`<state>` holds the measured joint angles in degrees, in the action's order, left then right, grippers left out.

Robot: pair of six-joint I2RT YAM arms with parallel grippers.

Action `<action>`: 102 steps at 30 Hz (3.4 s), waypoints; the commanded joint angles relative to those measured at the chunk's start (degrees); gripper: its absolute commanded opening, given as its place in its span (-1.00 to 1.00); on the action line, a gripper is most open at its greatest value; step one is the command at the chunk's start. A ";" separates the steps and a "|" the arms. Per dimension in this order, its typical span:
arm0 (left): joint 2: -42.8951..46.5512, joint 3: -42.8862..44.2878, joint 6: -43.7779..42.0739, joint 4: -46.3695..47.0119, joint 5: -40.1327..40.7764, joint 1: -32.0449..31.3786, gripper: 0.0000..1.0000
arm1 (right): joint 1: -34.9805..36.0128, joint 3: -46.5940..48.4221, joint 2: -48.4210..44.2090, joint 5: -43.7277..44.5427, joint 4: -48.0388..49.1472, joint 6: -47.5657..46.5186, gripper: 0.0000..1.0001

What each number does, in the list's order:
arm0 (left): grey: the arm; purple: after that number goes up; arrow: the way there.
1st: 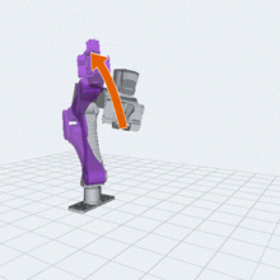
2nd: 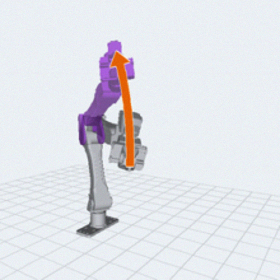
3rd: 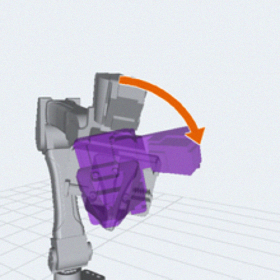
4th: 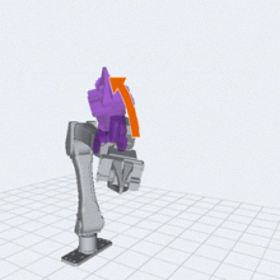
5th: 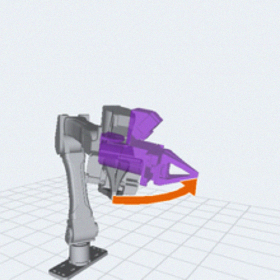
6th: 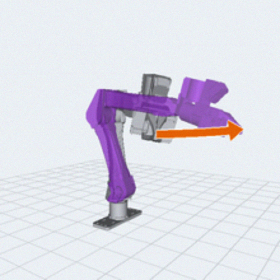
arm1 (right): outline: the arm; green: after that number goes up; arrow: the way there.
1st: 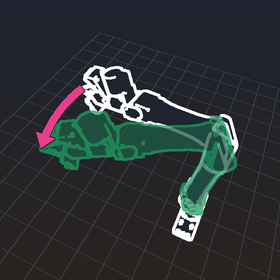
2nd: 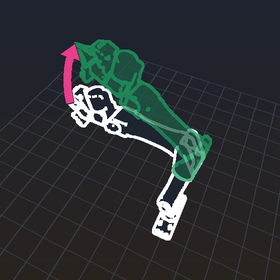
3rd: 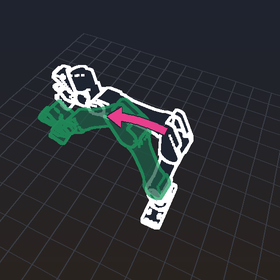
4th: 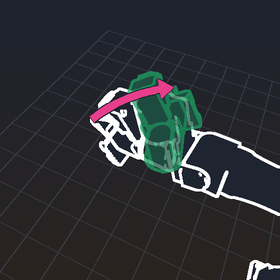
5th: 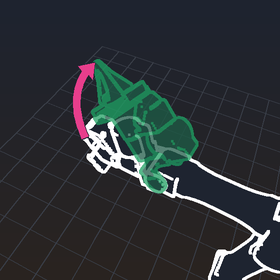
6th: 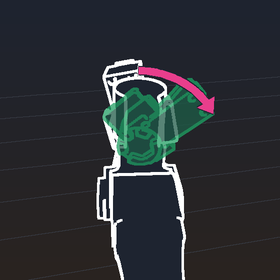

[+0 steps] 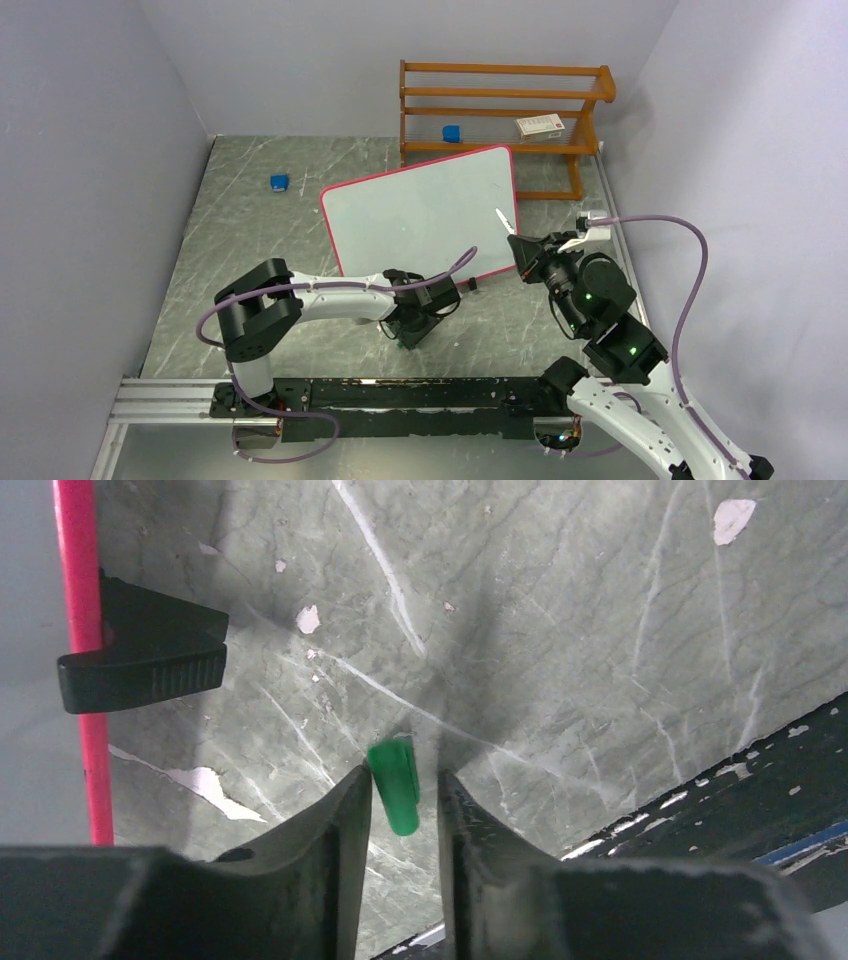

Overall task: Write a sentence on the whiteboard
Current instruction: Place the pen cap at the center of the board, then write a sentence on the whiteboard.

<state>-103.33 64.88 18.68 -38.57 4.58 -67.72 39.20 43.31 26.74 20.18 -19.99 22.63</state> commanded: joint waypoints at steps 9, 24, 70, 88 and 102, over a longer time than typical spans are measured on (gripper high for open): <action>10.46 4.24 -0.03 -0.52 5.07 -0.48 0.16 | -0.18 2.00 1.29 0.05 1.58 -0.63 -1.00; 34.63 4.89 -3.88 2.31 25.19 0.46 0.93 | -0.17 3.80 3.31 -2.11 2.26 -0.12 -1.00; 42.17 -3.04 -7.08 26.15 -28.16 59.73 0.97 | 0.04 13.58 20.90 -19.92 3.40 -6.08 -1.00; 25.93 -13.34 12.04 64.51 -70.20 73.11 0.72 | 0.42 13.74 24.81 -25.53 5.84 -9.84 -1.00; 20.26 -15.21 16.19 74.26 -76.30 68.61 0.23 | 4.81 14.98 29.15 -23.51 7.23 -11.11 -1.00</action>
<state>-81.45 50.76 31.55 26.94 -67.42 1.69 42.76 56.49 55.07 -4.14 -14.87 12.75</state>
